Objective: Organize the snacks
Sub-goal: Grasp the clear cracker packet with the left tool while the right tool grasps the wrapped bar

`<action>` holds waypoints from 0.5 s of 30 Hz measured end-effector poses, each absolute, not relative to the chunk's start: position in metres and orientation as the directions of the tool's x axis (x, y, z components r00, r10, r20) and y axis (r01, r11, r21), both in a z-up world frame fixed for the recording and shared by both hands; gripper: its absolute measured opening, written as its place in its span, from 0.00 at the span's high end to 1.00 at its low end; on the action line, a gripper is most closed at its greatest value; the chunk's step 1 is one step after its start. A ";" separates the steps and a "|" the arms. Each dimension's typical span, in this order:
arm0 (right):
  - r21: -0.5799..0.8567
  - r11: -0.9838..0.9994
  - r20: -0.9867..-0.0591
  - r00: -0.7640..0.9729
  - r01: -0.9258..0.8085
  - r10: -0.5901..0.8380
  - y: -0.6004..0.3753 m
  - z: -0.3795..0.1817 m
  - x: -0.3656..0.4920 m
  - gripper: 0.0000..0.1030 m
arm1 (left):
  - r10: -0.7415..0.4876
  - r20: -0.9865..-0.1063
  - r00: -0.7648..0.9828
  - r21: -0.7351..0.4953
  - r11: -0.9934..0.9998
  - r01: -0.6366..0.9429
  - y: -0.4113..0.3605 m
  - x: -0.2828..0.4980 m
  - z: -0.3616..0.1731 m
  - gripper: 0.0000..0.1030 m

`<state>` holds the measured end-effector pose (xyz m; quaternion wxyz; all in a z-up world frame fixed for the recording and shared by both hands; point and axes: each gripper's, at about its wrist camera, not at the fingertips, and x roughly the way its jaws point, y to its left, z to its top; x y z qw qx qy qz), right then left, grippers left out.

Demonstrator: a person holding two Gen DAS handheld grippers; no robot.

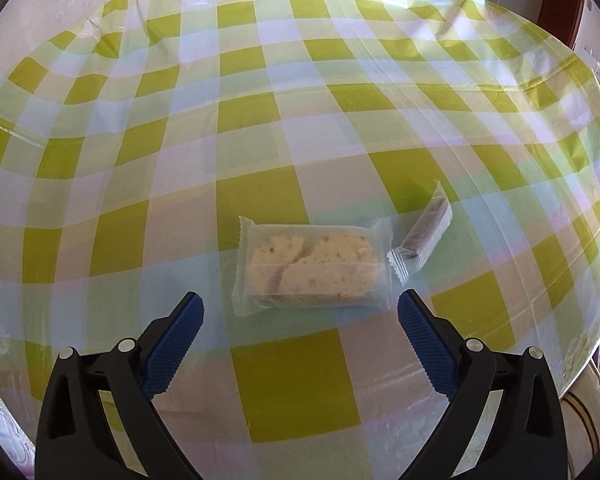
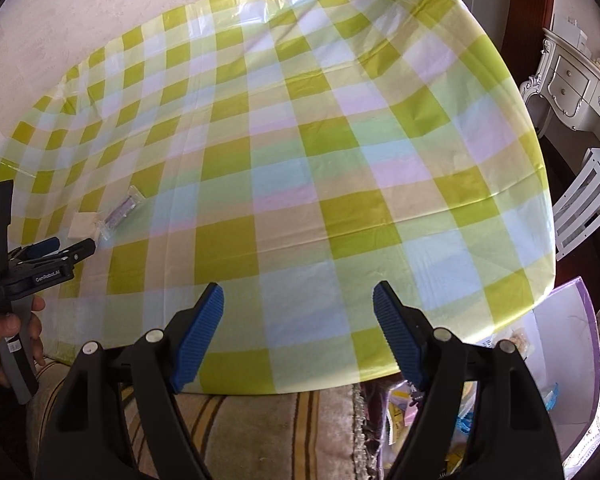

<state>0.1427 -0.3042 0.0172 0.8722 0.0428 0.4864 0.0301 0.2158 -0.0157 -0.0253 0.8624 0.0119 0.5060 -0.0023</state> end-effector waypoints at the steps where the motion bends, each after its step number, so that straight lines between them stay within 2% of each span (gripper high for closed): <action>1: 0.106 0.994 -0.846 0.524 -0.019 0.100 -0.299 0.017 0.145 0.25 | 0.005 -0.876 0.483 0.017 1.000 0.021 -0.015 0.219 -0.028 0.07; 7: 0.103 0.991 -0.847 0.515 -0.084 0.132 -0.268 0.015 0.161 0.24 | -0.005 -0.877 0.480 0.014 0.999 0.037 -0.012 0.229 -0.035 0.06; 9: 0.097 0.989 -0.845 0.516 -0.116 0.143 -0.255 0.014 0.166 0.23 | -0.014 -0.872 0.489 0.004 0.999 0.036 -0.011 0.230 -0.035 0.10; 11: 0.085 0.984 -0.844 0.514 -0.156 0.154 -0.241 0.012 0.171 0.23 | -0.020 -0.864 0.502 0.003 0.999 0.045 -0.010 0.230 -0.032 0.24; 15: 0.048 0.965 -0.843 0.508 -0.259 0.178 -0.208 0.009 0.182 0.23 | -0.027 -0.859 0.512 0.002 0.998 0.056 -0.008 0.229 -0.030 0.30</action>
